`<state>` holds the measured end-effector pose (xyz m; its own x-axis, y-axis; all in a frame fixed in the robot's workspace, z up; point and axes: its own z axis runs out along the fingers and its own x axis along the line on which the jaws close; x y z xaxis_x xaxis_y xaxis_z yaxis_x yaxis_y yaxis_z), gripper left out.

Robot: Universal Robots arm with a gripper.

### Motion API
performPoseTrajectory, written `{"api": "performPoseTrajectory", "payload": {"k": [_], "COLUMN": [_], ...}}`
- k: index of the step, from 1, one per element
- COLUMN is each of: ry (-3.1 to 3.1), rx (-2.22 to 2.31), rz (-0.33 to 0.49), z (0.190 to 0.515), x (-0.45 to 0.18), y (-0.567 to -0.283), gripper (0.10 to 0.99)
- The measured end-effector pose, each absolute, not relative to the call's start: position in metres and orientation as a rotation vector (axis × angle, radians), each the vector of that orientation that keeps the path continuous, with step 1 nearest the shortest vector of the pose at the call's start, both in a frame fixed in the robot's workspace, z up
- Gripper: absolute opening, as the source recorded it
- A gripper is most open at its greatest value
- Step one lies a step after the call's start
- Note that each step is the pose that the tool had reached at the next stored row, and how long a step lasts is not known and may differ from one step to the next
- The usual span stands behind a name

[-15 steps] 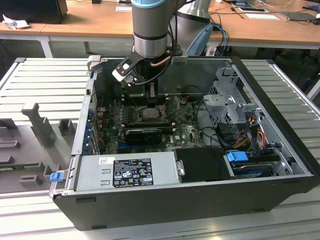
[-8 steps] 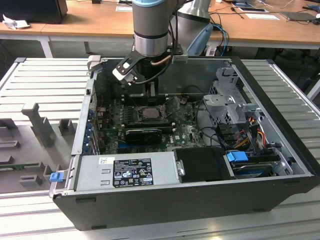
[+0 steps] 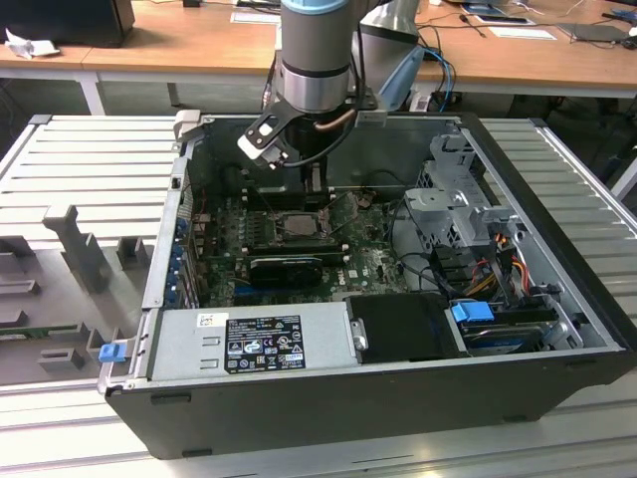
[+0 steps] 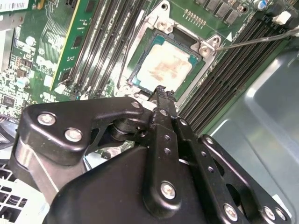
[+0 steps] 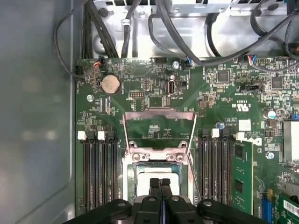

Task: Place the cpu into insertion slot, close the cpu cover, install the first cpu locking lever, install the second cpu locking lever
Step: 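Close the cpu cover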

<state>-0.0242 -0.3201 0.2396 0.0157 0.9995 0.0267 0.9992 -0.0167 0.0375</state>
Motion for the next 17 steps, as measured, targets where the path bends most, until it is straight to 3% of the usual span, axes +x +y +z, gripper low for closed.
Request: {"api": "performPoseTrajectory", "payload": {"k": [17], "ry": [2.197], "rx": [2.233], "rz": [0.071], "z": [0.251], "x": [-0.022], "y": [-0.320], "gripper": [0.106]}}
